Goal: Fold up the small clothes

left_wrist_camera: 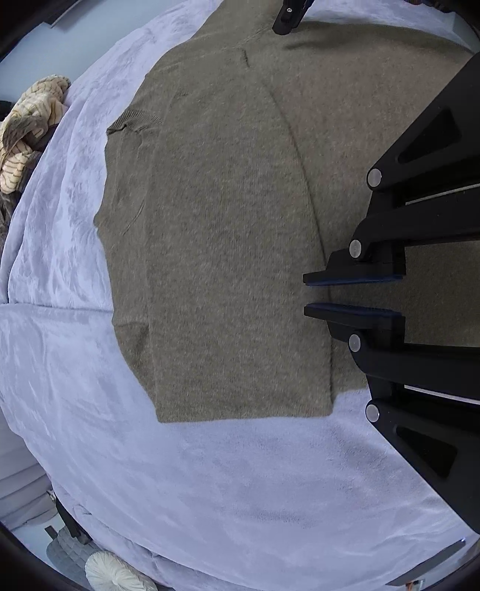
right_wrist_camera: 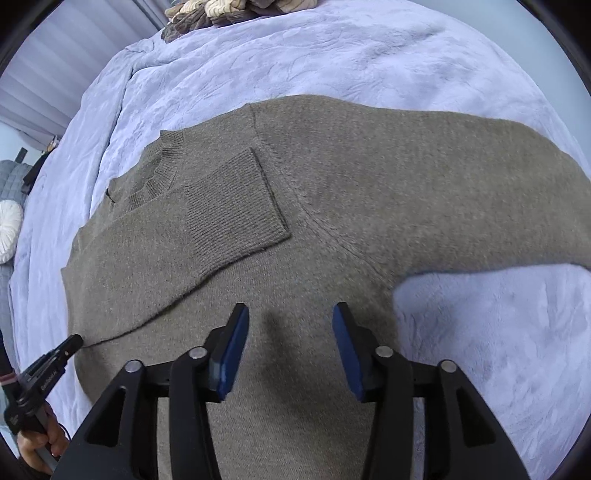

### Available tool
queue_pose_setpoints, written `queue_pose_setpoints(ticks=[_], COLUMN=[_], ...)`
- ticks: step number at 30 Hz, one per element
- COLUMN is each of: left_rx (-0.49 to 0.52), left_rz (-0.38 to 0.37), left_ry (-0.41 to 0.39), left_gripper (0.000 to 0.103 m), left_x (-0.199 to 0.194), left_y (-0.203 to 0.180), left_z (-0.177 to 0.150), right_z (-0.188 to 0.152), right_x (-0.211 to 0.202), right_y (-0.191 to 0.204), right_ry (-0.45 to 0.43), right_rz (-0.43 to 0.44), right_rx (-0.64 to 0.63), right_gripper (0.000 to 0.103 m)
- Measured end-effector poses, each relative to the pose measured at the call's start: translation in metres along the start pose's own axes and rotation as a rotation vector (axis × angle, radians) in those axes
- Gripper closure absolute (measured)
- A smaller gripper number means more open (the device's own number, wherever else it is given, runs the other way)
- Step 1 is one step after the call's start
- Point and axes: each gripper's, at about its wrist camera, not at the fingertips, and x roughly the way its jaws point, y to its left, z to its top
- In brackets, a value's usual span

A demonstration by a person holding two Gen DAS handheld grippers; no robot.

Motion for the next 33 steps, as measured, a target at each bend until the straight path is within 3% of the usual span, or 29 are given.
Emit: queue_pose_setpoints(ticks=[7, 8, 9, 10, 16, 21, 24, 33], left_rx=[0.039, 0.044, 0.048, 0.048, 0.113, 0.111, 0.134, 0.160], left_rz=[-0.017, -0.016, -0.006, 0.018, 0.030, -0.001, 0.001, -0.042], left_ry=[0.037, 0.045, 0.058, 0.065, 0.041, 0.076, 0.112, 0.076], left_gripper=[0.093, 0.072, 0.019, 0.000, 0.002, 0.002, 0.002, 0.002], left_x=[0.008, 0.009, 0.009, 0.008, 0.001, 0.006, 0.013, 0.009], left_y=[-0.035, -0.039, -0.044, -0.048, -0.076, -0.089, -0.103, -0.153], left_z=[-0.012, -0.013, -0.016, -0.018, -0.023, -0.022, -0.024, -0.011], right_z=[-0.018, -0.020, -0.022, -0.026, -0.039, -0.042, -0.042, -0.034], right_x=[-0.011, -0.012, -0.012, -0.013, -0.015, -0.021, -0.030, -0.056], right_y=[-0.022, -0.025, -0.028, -0.033, -0.060, -0.096, -0.126, -0.245], right_ry=[0.012, 0.013, 0.015, 0.017, 0.015, -0.018, -0.065, -0.245], right_rz=[0.083, 0.100, 0.117, 0.134, 0.222, 0.273, 0.276, 0.276], right_rx=[0.060, 0.073, 0.088, 0.104, 0.203, 0.305, 0.371, 0.667], right_gripper=[0.044, 0.043, 0.042, 0.042, 0.042, 0.042, 0.042, 0.042])
